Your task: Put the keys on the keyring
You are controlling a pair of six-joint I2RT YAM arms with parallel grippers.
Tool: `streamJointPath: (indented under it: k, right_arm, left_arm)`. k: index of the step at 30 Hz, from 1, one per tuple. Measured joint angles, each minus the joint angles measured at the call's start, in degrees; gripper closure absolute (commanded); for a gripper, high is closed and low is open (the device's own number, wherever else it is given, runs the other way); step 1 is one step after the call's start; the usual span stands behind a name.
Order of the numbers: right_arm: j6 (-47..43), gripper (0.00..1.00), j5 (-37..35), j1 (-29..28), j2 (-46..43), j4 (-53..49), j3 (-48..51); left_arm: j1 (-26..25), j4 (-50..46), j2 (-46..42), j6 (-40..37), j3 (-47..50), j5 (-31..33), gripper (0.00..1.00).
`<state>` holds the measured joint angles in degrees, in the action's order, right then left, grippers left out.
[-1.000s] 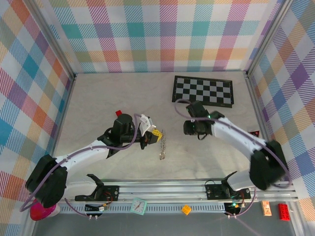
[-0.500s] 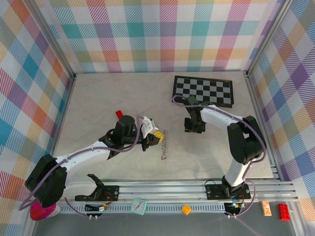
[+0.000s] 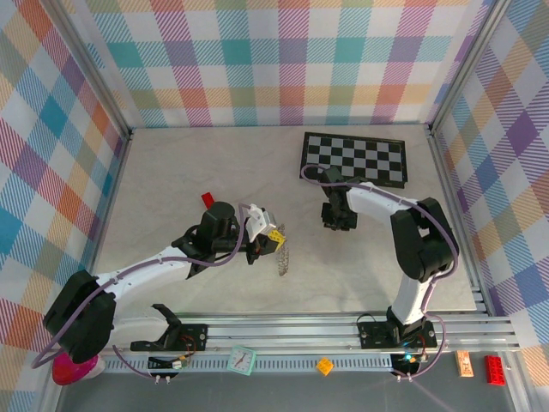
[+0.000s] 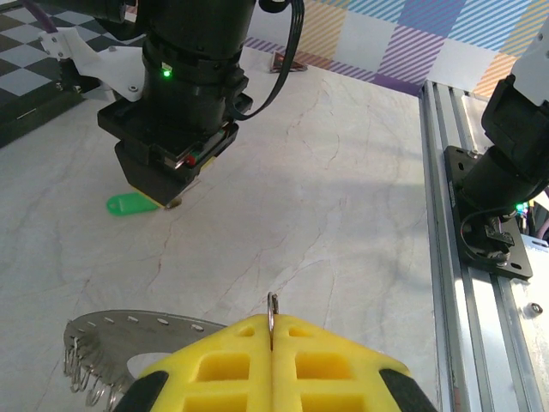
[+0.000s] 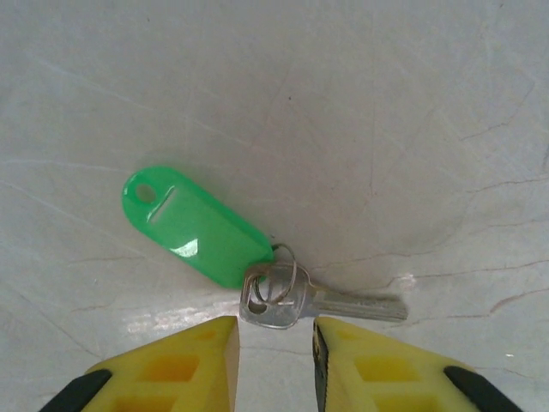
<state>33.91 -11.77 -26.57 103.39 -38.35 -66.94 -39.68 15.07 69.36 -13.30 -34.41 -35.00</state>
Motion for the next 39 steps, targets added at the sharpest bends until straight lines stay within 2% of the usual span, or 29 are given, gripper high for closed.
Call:
streamJointPath:
  k: [12, 29, 39]
  right_arm:
    - [1.29, 0.8, -2.25, 0.0, 2.89, 1.27, -2.93]
    - [1.51, 0.81, -3.45, 0.04, 2.99, 0.5, -3.06]
    - [1.92, 0.9, -3.67, 0.04, 3.93, -0.13, -3.37]
  left_arm:
    - [0.0, -0.17, -0.33, -0.07, 0.0, -0.09, 1.0]
    - [-0.02, -0.2, -0.59, -0.48, 0.0, -0.48, 1.0]
    - [-0.02, -0.26, -0.59, -0.72, 0.0, -0.48, 1.0]
